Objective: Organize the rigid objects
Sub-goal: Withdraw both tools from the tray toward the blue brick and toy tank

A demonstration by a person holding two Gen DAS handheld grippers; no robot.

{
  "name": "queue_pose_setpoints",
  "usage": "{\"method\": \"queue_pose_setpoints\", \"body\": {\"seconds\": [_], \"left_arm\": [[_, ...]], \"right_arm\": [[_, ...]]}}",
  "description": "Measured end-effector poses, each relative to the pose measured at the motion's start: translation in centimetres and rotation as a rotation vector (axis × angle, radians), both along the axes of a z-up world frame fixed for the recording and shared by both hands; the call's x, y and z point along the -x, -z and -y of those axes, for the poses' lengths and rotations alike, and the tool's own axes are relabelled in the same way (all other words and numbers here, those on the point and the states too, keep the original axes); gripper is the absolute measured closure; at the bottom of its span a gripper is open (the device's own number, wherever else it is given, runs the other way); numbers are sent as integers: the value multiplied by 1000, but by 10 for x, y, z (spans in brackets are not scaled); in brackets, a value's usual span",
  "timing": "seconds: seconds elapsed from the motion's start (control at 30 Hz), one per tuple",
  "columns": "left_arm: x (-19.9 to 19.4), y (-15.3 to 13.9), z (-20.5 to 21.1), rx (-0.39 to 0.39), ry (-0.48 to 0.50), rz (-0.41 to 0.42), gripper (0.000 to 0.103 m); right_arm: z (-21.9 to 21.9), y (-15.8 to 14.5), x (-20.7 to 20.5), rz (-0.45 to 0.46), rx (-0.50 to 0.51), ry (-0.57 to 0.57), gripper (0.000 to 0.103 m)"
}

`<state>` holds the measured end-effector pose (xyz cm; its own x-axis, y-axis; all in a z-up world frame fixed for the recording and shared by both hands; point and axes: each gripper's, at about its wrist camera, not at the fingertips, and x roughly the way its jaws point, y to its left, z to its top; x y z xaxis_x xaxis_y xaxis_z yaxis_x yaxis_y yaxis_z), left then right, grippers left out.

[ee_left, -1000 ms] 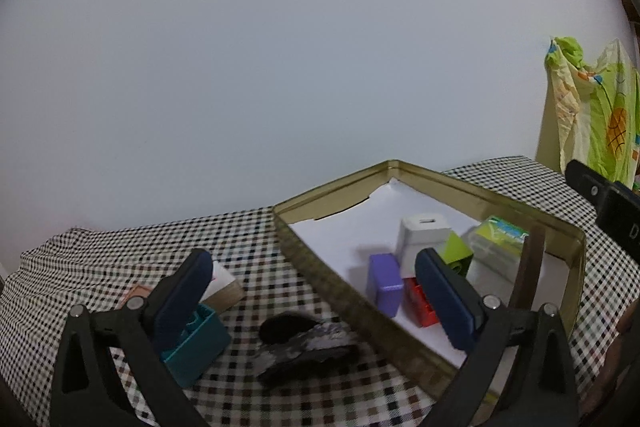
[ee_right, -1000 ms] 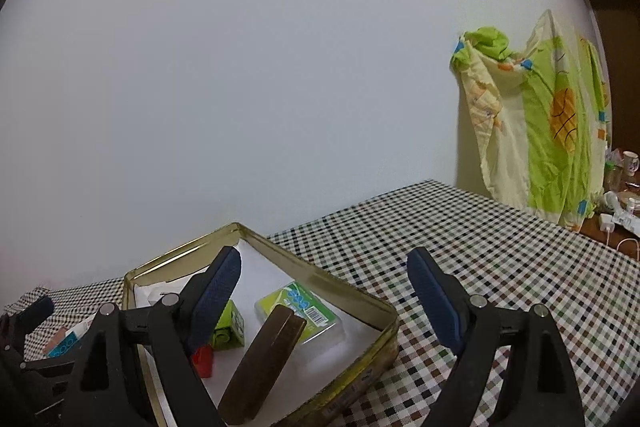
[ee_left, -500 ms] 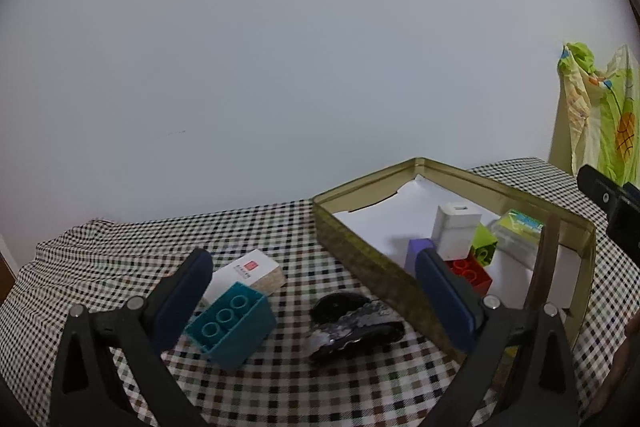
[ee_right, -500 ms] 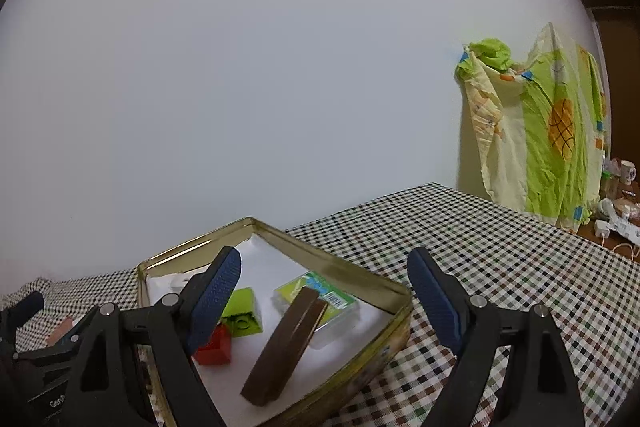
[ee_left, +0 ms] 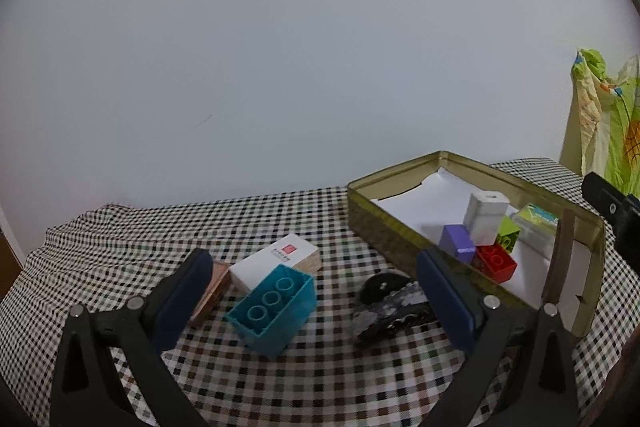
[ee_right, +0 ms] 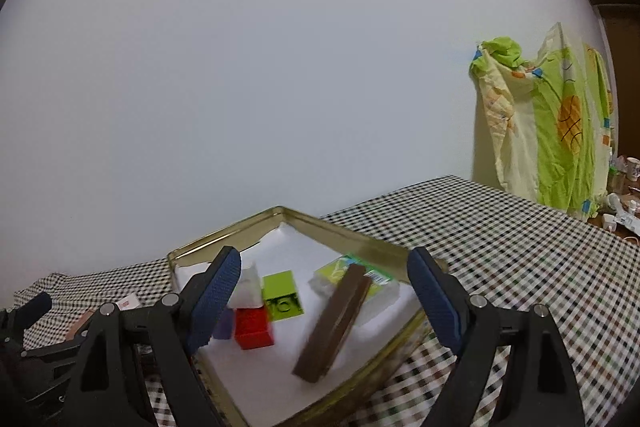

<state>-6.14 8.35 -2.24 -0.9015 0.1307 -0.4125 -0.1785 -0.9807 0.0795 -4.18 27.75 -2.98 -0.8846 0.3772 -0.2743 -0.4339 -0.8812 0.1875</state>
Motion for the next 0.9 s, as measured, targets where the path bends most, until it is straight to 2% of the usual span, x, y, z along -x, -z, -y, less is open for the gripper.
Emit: {"method": "queue_pose_setpoints", "body": {"seconds": [0.2, 0.3, 0.43, 0.57, 0.67, 0.9], "left_arm": [[8, 4, 14, -1, -30, 18, 0], [11, 6, 23, -9, -42, 29, 0], [16, 8, 34, -19, -69, 44, 1], [19, 10, 46, -6, -85, 55, 1], [22, 12, 58, 13, -108, 53, 1], [37, 17, 97, -6, -178, 87, 1]], "right_arm": [[18, 2, 3, 13, 7, -63, 16], [31, 2, 11, 26, -13, -94, 24], [45, 5, 21, 44, -20, -128, 26], [56, 8, 28, 79, -21, -161, 39], [62, 10, 31, 107, -11, -190, 44], [74, 16, 41, 175, 20, -254, 44]]}}
